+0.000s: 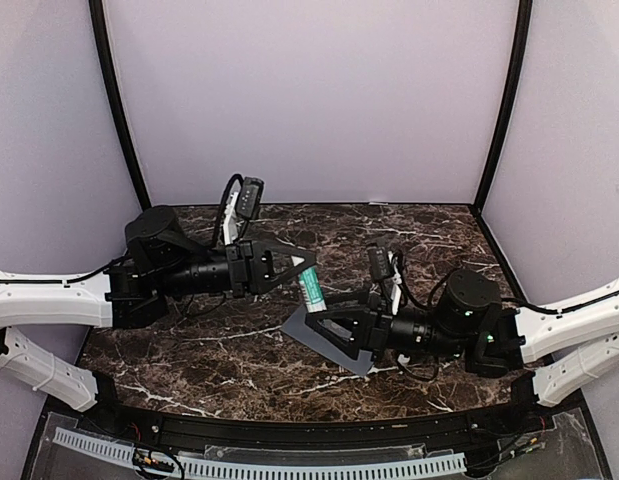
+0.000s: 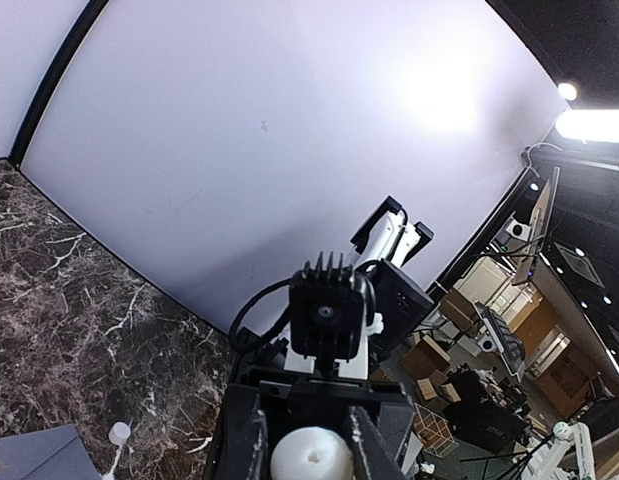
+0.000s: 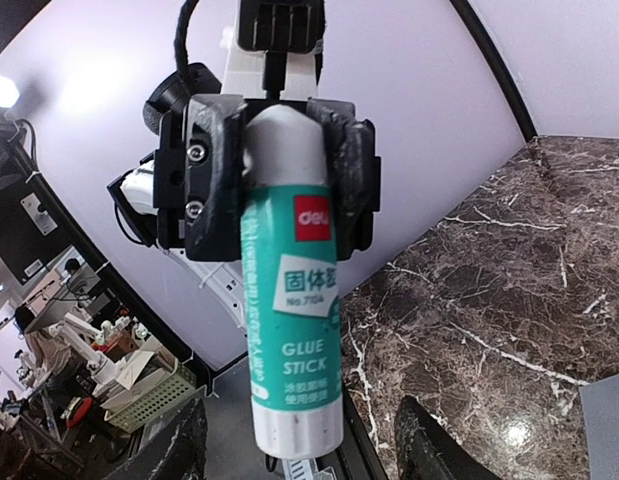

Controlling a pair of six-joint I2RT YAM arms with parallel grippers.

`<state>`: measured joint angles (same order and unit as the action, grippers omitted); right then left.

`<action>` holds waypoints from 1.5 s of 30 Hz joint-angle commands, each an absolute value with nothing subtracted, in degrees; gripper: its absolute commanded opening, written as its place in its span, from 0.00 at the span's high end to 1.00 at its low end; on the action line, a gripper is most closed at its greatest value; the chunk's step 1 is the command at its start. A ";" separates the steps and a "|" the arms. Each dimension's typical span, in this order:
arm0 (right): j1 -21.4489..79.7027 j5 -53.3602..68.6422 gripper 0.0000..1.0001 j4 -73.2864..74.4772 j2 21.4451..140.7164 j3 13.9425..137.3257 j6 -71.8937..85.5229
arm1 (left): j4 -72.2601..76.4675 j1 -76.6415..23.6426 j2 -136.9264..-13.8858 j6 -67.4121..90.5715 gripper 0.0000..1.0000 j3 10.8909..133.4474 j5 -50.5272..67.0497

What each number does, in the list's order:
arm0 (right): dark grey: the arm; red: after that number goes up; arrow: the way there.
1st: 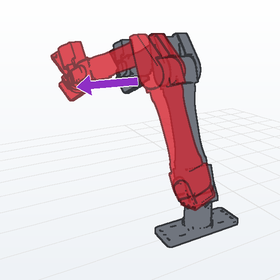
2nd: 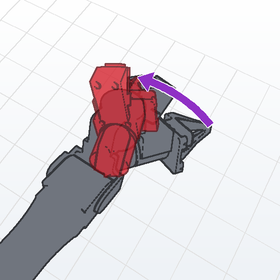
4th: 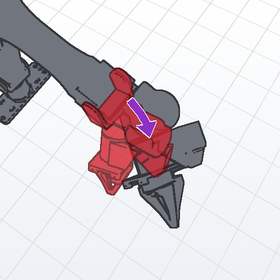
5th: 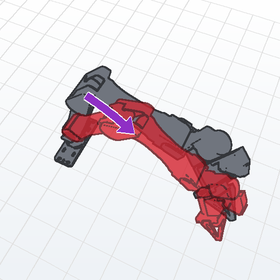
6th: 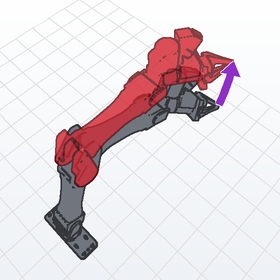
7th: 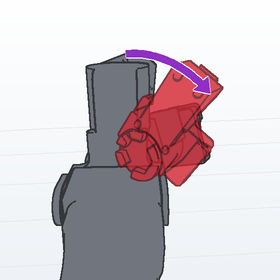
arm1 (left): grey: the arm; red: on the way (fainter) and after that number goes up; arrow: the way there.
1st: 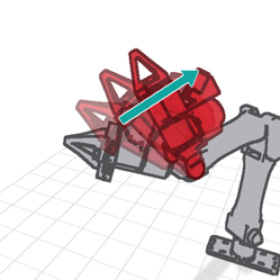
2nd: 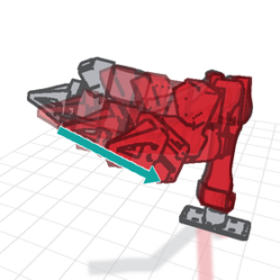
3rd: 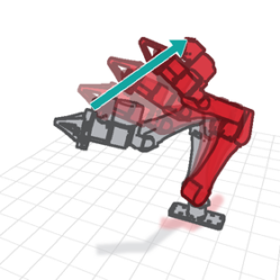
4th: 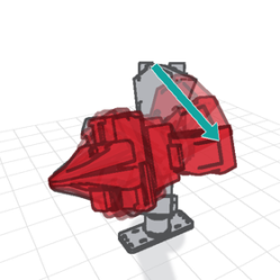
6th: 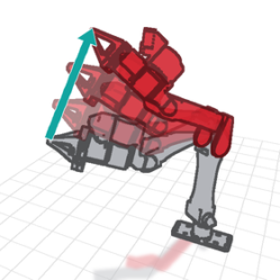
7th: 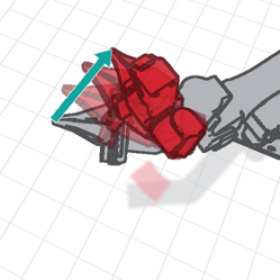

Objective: Place the letter into the envelope and seal it
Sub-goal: Screw the solid glue.

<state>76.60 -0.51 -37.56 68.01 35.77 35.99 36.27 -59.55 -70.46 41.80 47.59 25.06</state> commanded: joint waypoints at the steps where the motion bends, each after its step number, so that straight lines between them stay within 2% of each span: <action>1: 76.37 3.91 0.43 -40.37 68.12 36.56 35.45 | 36.04 -59.85 -69.67 41.18 1.00 49.44 24.60; 10: 76.37 1.55 0.54 -40.72 69.62 38.06 35.31 | 36.83 -59.90 -70.32 42.54 1.00 49.42 26.64; 19: 76.28 0.53 0.55 -41.20 69.93 38.48 35.26 | 36.64 -59.85 -70.73 43.43 1.00 49.31 28.86; 26: 76.19 0.70 0.81 -41.74 70.03 38.51 35.20 | 36.09 -59.85 -70.87 43.39 1.00 49.48 29.40; 28: 76.10 0.26 0.85 -41.75 69.89 38.33 35.26 | 36.09 -59.85 -71.11 43.22 0.87 49.48 30.00; 30: 76.08 0.19 0.86 -41.83 69.61 38.15 35.33 | 36.20 -59.85 -71.31 42.98 0.61 49.48 31.25; 32: 75.98 0.22 0.87 -42.00 69.33 38.02 35.29 | 36.21 -59.85 -71.69 42.73 0.51 49.48 32.18; 34: 76.02 -1.20 0.87 -42.26 69.07 37.89 35.19 | 36.49 -59.85 -72.13 42.66 0.46 49.36 33.95; 37: 75.95 -1.78 0.88 -42.70 68.70 37.50 35.14 | 37.47 -59.90 -72.33 42.78 0.45 48.62 34.97; 39: 75.93 -2.09 0.88 -42.92 68.54 37.21 35.21 | 38.13 -59.94 -72.31 42.99 0.47 48.19 35.12; 45: 75.69 -1.81 0.88 -42.98 68.83 36.96 35.72 | 40.41 -59.94 -72.27 43.82 0.67 47.04 34.65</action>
